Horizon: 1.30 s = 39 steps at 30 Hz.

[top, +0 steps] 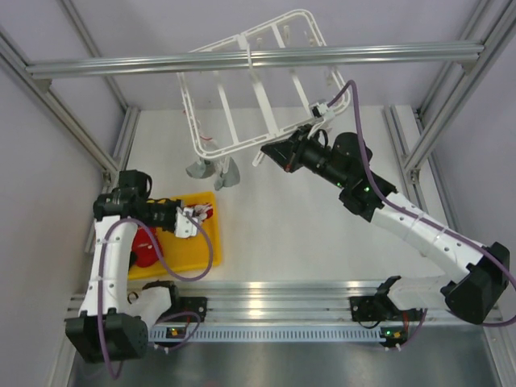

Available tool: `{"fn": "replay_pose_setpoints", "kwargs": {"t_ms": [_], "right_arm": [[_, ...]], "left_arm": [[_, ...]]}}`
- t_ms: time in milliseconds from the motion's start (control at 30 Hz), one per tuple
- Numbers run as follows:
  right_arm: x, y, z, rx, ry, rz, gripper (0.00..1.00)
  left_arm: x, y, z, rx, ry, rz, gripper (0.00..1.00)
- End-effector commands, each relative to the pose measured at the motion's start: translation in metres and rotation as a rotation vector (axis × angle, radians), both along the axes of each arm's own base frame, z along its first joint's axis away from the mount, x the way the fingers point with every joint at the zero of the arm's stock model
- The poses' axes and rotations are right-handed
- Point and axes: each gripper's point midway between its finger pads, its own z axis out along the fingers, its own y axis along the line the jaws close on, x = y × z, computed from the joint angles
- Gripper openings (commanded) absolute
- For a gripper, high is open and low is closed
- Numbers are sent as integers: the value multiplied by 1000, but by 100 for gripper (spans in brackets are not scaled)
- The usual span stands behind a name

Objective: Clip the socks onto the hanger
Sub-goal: Pick up the sock from the bin, then clamp the sock onto the hanger.

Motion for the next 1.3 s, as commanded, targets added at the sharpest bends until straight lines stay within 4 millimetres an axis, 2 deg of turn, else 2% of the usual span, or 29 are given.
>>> {"fn": "replay_pose_setpoints", "kwargs": {"t_ms": [0, 67, 100, 133, 167, 233, 267, 300, 333, 367, 400, 433, 467, 533, 567, 600, 633, 667, 700, 767, 933, 1167, 1267], "right_arm": [[10, -1, 23, 44, -46, -19, 0], [13, 0, 25, 50, -45, -22, 0], [14, 1, 26, 52, -48, -22, 0], [15, 1, 29, 57, -53, -25, 0], [16, 2, 28, 59, -49, -25, 0], [17, 3, 30, 63, -51, -26, 0], [17, 3, 31, 69, -48, -25, 0], [18, 3, 32, 71, -46, -28, 0], [18, 3, 32, 74, -44, -29, 0], [18, 3, 33, 80, -39, -30, 0], [17, 2, 34, 84, -36, -33, 0], [18, 2, 32, 83, -27, -34, 0], [17, 2, 33, 89, -20, -33, 0], [17, 1, 33, 94, -8, -33, 0], [16, 0, 33, 97, 2, -31, 0], [15, 0, 33, 98, 6, -32, 0], [16, -1, 33, 100, 11, -37, 0], [15, -2, 34, 102, 16, -39, 0], [16, -4, 33, 100, 21, -47, 0], [16, -5, 34, 102, 25, -54, 0], [19, -12, 32, 95, 29, -90, 0], [25, -17, 30, 100, 44, -131, 0], [25, -16, 30, 112, 58, -128, 0]], "left_arm": [[-48, -43, 58, -299, 118, -22, 0], [-58, -57, 79, -386, 206, -12, 0], [-57, -61, 86, -407, 213, -17, 0], [-65, -70, 92, -427, 245, -53, 0], [-69, -75, 97, -452, 322, -30, 0], [-68, -87, 105, -471, 336, -64, 0], [-73, -91, 104, -492, 447, -23, 0], [-73, -95, 106, -501, 470, -19, 0], [-68, -105, 117, -530, 484, -21, 0], [-63, -109, 112, -536, 496, 28, 0], [-51, -114, 119, -565, 462, 78, 0], [-46, -131, 141, -648, 444, 93, 0], [-32, -131, 140, -681, 388, 178, 0], [-39, -147, 150, -710, 372, 147, 0], [-34, -152, 150, -721, 372, 179, 0], [-19, -151, 149, -736, 344, 271, 0], [-20, -158, 150, -748, 351, 292, 0], [-14, -160, 150, -765, 340, 325, 0], [5, -153, 151, -801, 301, 450, 0], [13, -156, 150, -836, 313, 551, 0], [37, -142, 139, -883, 279, 749, 0], [46, -134, 128, -900, 275, 856, 0], [47, -137, 128, -913, 292, 854, 0]]}}
